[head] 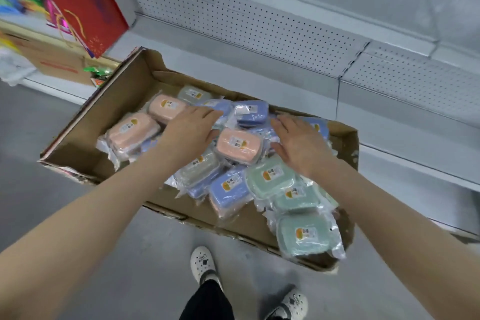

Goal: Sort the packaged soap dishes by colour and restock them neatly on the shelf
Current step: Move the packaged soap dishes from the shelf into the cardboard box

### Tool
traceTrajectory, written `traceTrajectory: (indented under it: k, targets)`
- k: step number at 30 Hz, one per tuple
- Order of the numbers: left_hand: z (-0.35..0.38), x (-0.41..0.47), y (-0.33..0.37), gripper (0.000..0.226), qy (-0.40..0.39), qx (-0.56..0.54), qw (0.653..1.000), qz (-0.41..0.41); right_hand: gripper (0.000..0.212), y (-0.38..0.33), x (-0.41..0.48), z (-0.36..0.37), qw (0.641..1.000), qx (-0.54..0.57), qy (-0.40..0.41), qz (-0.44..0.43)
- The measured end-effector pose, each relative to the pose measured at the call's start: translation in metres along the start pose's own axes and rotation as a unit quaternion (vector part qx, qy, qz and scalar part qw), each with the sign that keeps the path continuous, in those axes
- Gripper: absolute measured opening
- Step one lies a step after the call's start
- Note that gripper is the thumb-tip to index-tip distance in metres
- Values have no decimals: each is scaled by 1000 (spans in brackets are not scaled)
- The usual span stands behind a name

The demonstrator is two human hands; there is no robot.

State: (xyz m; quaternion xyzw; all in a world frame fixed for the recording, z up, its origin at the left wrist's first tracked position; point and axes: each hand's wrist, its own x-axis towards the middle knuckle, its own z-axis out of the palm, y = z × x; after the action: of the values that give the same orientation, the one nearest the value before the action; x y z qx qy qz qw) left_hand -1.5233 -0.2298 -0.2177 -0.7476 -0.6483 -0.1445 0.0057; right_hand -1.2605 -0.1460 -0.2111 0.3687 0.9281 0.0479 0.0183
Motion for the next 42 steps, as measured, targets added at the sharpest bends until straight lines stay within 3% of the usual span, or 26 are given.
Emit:
traceTrajectory:
  k: [13,22,28,36,42]
  targets:
    - [35,70,330,35,42,-13,976,212,52,183,-309,-20,981,-64,104,150]
    - [53,145,537,38,55,-77,954,285,49,315,-472,-39,944,-101,125,289]
    - [58,216,628,35,76,-101,939,320,43,403,-504,-60,919,-118,168,337]
    - [77,366,706,36,106,-100,930,338,42,556,-482,-71,902,-132,177,371]
    - [84,488,754,50,89,-67,933,341,46,670,-451,-80,889,-103,189,403]
